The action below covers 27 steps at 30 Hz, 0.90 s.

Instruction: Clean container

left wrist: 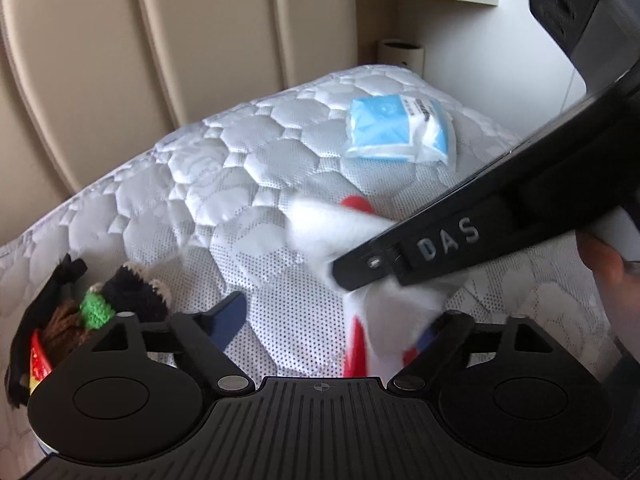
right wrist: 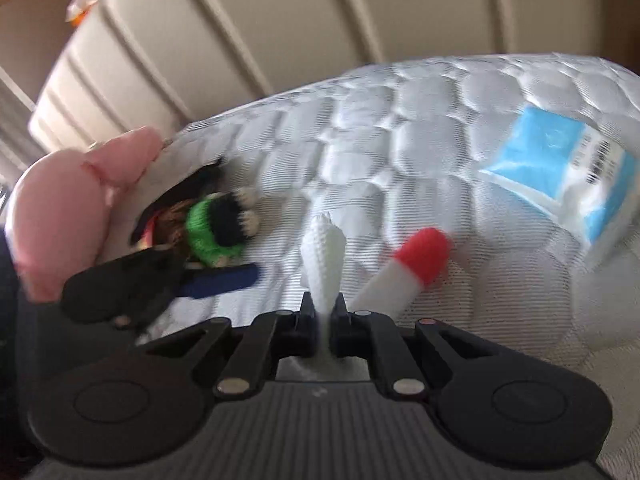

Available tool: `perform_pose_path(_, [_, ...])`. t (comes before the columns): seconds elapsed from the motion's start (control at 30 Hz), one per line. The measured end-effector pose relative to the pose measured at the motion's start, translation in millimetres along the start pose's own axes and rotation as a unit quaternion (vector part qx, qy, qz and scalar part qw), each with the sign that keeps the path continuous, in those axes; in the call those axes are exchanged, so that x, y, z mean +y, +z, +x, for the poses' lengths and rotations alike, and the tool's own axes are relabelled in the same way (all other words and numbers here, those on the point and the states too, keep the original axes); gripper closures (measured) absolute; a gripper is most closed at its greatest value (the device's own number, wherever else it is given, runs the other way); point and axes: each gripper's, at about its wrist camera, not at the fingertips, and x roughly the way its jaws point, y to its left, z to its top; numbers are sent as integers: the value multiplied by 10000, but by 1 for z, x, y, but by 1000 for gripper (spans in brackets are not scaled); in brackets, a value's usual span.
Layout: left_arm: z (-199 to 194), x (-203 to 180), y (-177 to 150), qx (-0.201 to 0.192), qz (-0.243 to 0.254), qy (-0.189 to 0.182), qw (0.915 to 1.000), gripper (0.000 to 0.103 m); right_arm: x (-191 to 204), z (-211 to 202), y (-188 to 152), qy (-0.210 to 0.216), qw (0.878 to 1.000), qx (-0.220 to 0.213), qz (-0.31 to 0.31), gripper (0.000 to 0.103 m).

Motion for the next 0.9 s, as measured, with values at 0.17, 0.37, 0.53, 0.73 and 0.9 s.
perform_pose_path(0.17, [-12, 16, -2, 0, -507, -329, 9982, 10, -26, -6, 3, -632, 9976, -134, 257, 94])
perform_pose_path(0.37, [-30, 66, -9, -158, -2377, -1388, 9612, 2, -31, -30, 7, -844, 9954, -424, 164, 94])
perform_pose_path(0.53, [-30, 84, -16, -244, -3128, -1665, 9348, 2, -23, -41, -11, -67, 9992, -35, 393, 94])
perform_pose_path(0.73, [-26, 86, -17, -343, -3477, -2332, 9075, 2, 1, -18, -20, 69, 9957, 807, -444, 94])
perform_pose_path(0.9, [-10, 79, -19, -70, -3591, -3478, 8661, 0, -23, -5, -6, -872, 9896, 907, -693, 94])
